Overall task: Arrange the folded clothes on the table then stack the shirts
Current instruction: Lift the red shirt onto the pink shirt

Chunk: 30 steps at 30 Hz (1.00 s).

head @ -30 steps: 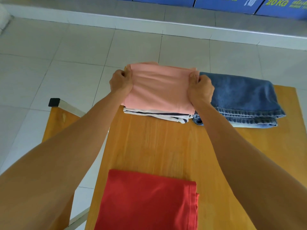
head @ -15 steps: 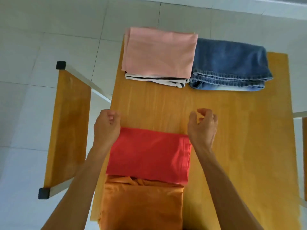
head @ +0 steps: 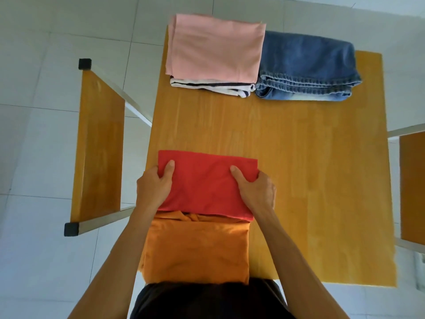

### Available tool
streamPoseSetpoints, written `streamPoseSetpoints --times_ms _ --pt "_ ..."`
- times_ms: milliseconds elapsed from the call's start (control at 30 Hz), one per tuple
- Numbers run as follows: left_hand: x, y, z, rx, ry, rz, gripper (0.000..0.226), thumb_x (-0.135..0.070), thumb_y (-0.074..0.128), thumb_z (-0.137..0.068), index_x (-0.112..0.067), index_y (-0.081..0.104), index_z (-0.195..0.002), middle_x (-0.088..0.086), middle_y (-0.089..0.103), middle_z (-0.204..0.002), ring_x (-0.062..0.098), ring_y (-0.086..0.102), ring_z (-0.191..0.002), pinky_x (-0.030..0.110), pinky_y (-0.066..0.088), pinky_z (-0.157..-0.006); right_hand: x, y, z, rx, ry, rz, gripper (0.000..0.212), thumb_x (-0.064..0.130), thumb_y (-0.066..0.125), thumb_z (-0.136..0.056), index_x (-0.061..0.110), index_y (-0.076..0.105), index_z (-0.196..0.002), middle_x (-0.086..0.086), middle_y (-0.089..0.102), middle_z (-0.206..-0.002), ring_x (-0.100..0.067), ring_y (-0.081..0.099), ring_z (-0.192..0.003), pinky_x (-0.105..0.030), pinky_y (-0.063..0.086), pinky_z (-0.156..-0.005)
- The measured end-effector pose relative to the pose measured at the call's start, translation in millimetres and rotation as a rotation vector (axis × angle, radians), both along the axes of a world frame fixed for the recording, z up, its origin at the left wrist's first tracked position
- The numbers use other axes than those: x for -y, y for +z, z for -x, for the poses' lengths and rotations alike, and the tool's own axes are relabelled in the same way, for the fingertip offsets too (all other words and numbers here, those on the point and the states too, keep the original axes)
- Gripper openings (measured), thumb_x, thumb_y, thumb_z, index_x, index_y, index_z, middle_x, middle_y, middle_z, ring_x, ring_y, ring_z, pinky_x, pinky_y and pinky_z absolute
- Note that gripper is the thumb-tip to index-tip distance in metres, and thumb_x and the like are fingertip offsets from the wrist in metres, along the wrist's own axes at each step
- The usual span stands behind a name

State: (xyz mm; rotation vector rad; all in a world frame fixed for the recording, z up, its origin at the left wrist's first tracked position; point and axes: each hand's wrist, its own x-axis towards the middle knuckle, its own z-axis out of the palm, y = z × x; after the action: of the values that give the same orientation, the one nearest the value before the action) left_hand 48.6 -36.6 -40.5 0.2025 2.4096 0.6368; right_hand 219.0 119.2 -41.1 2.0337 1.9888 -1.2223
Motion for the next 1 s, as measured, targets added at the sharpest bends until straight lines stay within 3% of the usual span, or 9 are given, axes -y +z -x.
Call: streamPoseSetpoints --times_ms 100,233,467,600,733,867,1000 --pt "4 2 6 0.001 0.001 -0.077 0.062 -0.063 0.036 -0.095 -0.015 0.055 -0.128 0.008 0.063 -0.122 0.031 0.061 -0.11 0.045 0.049 -0.094 3 0 -1 -0.105 0.026 -0.041 0.065 0.085 0.058 -0.072 0.027 0.065 -0.098 0.007 0.068 -0.093 -0.014 0.066 -0.083 -0.037 0.057 -0.074" --pt "0 8 12 -0.006 0.016 -0.151 0.062 -0.06 0.035 -0.096 -0.015 0.05 -0.136 0.009 0.06 -0.13 0.032 0.06 -0.116 0.047 0.048 -0.098 -2 12 4 -0.226 0.037 -0.059 0.046 0.068 0.059 -0.086 0.024 0.058 -0.101 0.011 0.065 -0.088 -0.006 0.062 -0.075 -0.023 0.045 -0.062" --pt "-54 26 72 -0.025 -0.029 -0.243 0.065 -0.065 0.032 -0.095 -0.014 0.057 -0.127 0.002 0.064 -0.113 0.025 0.062 -0.102 0.042 0.051 -0.09 -69 30 49 -0.351 -0.046 0.029 0.059 0.07 0.068 -0.079 0.022 0.059 -0.112 0.008 0.069 -0.099 -0.013 0.069 -0.085 -0.035 0.06 -0.071" --pt "-115 53 119 -0.174 -0.045 -0.317 0.063 -0.061 0.028 -0.098 -0.01 0.056 -0.122 0.0 0.058 -0.105 0.019 0.057 -0.093 0.034 0.046 -0.081 -132 57 102 -0.441 -0.022 -0.073 0.055 0.066 0.064 -0.085 0.019 0.06 -0.112 0.008 0.069 -0.1 -0.009 0.067 -0.085 -0.026 0.052 -0.065" --pt "-177 74 173 -0.29 -0.04 -0.395 0.06 -0.056 0.027 -0.101 -0.007 0.058 -0.117 0.004 0.059 -0.104 0.019 0.055 -0.091 0.033 0.041 -0.077 -194 78 155 -0.475 0.006 -0.214 0.06 0.073 0.056 -0.085 0.018 0.063 -0.107 0.005 0.07 -0.099 -0.012 0.067 -0.087 -0.031 0.052 -0.072" --pt "-230 76 220 -0.316 -0.04 -0.415 0.058 -0.057 0.031 -0.1 -0.008 0.061 -0.112 0.003 0.06 -0.1 0.019 0.056 -0.089 0.032 0.039 -0.074 -243 80 199 -0.479 0.01 -0.244 0.067 0.079 0.048 -0.083 0.018 0.065 -0.106 0.001 0.071 -0.098 -0.017 0.069 -0.087 -0.036 0.056 -0.075" --pt "-255 48 244 -0.275 -0.099 -0.32 0.056 -0.055 0.037 -0.099 -0.006 0.062 -0.111 0.008 0.062 -0.102 0.025 0.056 -0.094 0.033 0.038 -0.076 -265 55 218 -0.409 0.015 -0.206 0.058 0.066 0.049 -0.093 0.013 0.063 -0.111 -0.002 0.068 -0.102 -0.019 0.065 -0.088 -0.034 0.05 -0.074"
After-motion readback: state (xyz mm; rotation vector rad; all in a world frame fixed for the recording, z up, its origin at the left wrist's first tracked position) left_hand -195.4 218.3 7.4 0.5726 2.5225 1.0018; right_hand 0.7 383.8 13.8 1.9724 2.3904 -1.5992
